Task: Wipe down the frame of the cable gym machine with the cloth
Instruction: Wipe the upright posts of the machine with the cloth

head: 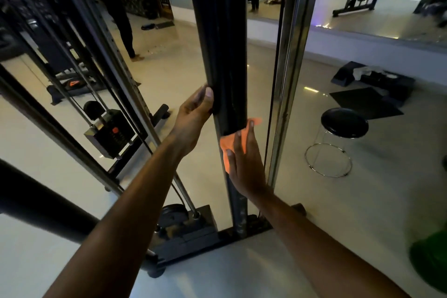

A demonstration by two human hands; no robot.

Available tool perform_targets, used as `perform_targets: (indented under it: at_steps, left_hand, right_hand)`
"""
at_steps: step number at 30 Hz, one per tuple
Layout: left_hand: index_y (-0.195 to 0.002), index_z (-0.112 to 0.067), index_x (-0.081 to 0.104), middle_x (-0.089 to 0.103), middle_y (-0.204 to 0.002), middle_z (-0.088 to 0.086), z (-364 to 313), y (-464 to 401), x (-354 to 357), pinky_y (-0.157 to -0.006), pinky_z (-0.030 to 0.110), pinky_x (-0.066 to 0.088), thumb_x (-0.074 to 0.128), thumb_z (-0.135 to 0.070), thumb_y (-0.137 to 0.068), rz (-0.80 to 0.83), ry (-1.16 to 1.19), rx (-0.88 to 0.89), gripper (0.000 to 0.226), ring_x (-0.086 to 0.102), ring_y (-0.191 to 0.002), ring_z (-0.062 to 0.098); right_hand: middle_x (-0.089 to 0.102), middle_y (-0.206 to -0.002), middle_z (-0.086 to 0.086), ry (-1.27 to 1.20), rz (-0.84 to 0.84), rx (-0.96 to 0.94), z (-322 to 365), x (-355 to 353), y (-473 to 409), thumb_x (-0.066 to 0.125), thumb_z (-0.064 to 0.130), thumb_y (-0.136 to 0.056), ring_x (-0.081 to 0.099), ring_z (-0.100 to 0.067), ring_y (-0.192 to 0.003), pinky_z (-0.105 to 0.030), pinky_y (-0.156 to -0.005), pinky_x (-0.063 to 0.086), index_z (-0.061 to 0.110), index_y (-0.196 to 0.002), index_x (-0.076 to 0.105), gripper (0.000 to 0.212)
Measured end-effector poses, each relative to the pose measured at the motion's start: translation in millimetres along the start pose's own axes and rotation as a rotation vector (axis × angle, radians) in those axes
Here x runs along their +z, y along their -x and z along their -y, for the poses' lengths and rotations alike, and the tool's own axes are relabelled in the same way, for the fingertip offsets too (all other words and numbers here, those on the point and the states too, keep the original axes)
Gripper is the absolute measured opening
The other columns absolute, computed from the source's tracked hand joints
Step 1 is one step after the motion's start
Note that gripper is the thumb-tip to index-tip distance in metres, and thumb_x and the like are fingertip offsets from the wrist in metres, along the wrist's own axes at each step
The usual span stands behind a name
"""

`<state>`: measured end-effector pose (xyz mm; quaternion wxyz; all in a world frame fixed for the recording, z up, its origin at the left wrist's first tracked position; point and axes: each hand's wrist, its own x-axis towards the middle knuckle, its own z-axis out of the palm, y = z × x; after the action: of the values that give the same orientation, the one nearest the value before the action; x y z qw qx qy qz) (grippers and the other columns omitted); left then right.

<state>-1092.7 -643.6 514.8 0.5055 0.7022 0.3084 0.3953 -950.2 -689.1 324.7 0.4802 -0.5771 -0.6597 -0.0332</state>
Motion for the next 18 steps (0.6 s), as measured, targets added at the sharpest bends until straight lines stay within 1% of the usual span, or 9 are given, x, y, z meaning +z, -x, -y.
perform_targets:
  at_steps: [2,3,6,7,10,13,15,16,18]
  left_hand:
    - [-0.16,-0.013,0.046,0.06,-0.155,0.002,6.3,4.9,2.9,-0.119,0.032,0.047,0.034,-0.025,-0.12,-0.012,0.001,0.009,0.044,0.053,-0.146,0.016]
    - [-0.16,-0.014,0.047,0.061,-0.154,0.003,9.4,6.2,3.2,-0.12,0.033,0.046,0.034,-0.027,-0.119,-0.024,0.008,0.007,0.044,0.054,-0.146,0.017]
    - [-0.156,-0.014,0.051,0.061,-0.152,0.006,17.1,5.5,6.2,-0.125,0.048,0.041,0.036,-0.034,-0.119,-0.054,0.027,0.024,0.045,0.055,-0.144,0.022]
    - [-0.156,-0.015,0.051,0.062,-0.151,0.006,23.0,5.4,8.3,-0.124,0.048,0.042,0.036,-0.035,-0.119,-0.062,0.024,0.05,0.045,0.056,-0.143,0.022]
    - [-0.159,-0.017,0.048,0.062,-0.151,0.003,43.8,7.5,15.5,-0.117,0.038,0.049,0.037,-0.033,-0.119,-0.085,-0.004,0.135,0.045,0.057,-0.142,0.018]
    - [-0.161,-0.024,0.045,0.063,-0.151,-0.006,70.5,11.6,19.9,-0.111,0.031,0.051,0.041,-0.033,-0.118,-0.076,-0.012,0.175,0.045,0.057,-0.141,0.011]
    - [-0.161,-0.026,0.045,0.064,-0.15,-0.011,89.9,15.6,19.8,-0.11,0.028,0.052,0.044,-0.028,-0.117,-0.074,0.003,0.172,0.044,0.058,-0.14,0.007]
    - [-0.163,-0.027,0.042,0.062,-0.152,-0.011,98.2,16.2,19.1,-0.115,0.031,0.05,0.046,-0.028,-0.117,-0.066,0.022,0.151,0.047,0.057,-0.141,0.007]
    - [-0.166,-0.029,0.038,0.058,-0.158,-0.006,118.8,16.2,16.0,-0.125,0.044,0.041,0.052,-0.032,-0.114,-0.065,0.063,0.125,0.054,0.054,-0.146,0.013]
  right_hand:
    - [-0.01,-0.181,-0.017,-0.035,-0.051,-0.043,8.0,-4.5,-19.2,0.045,0.033,-0.116,0.024,-0.043,-0.163,-0.06,-0.11,0.053,0.023,-0.17,0.007,0.067]
    - [-0.013,-0.181,-0.016,-0.048,-0.093,-0.056,17.6,-10.2,-35.8,0.044,0.033,-0.117,0.021,-0.041,-0.165,-0.06,-0.11,0.054,0.021,-0.17,0.007,0.066]
    - [-0.015,-0.181,-0.011,-0.058,-0.206,-0.083,32.0,-20.0,-78.5,0.045,0.033,-0.117,0.015,-0.037,-0.167,-0.059,-0.117,0.049,0.02,-0.171,0.005,0.069]
    - [-0.014,-0.181,-0.012,-0.049,-0.22,-0.1,28.3,-16.5,-78.1,0.047,0.033,-0.117,0.014,-0.036,-0.167,-0.058,-0.118,0.048,0.02,-0.171,0.005,0.07]
    - [-0.013,-0.181,-0.015,0.012,-0.16,-0.122,-5.7,14.4,-24.6,0.047,0.035,-0.117,0.01,-0.038,-0.168,-0.061,-0.116,0.049,0.022,-0.172,0.002,0.072]
    - [-0.012,-0.181,-0.019,0.032,-0.092,-0.165,-40.8,42.9,30.7,0.046,0.034,-0.117,0.009,-0.042,-0.167,-0.062,-0.117,0.047,0.024,-0.172,0.0,0.072]
    - [-0.013,-0.181,-0.015,0.004,-0.149,-0.193,-39.8,43.3,21.7,0.044,0.034,-0.118,0.01,-0.04,-0.168,-0.061,-0.119,0.045,0.022,-0.174,0.004,0.07]
    - [-0.015,-0.181,-0.012,-0.021,-0.193,-0.188,-32.3,39.1,8.9,0.043,0.035,-0.118,0.011,-0.039,-0.167,-0.061,-0.12,0.044,0.022,-0.175,0.006,0.069]
    - [-0.014,-0.182,-0.009,-0.046,-0.28,-0.189,-19.6,33.2,-16.3,0.04,0.038,-0.118,0.014,-0.037,-0.167,-0.058,-0.122,0.043,0.021,-0.175,0.007,0.068]
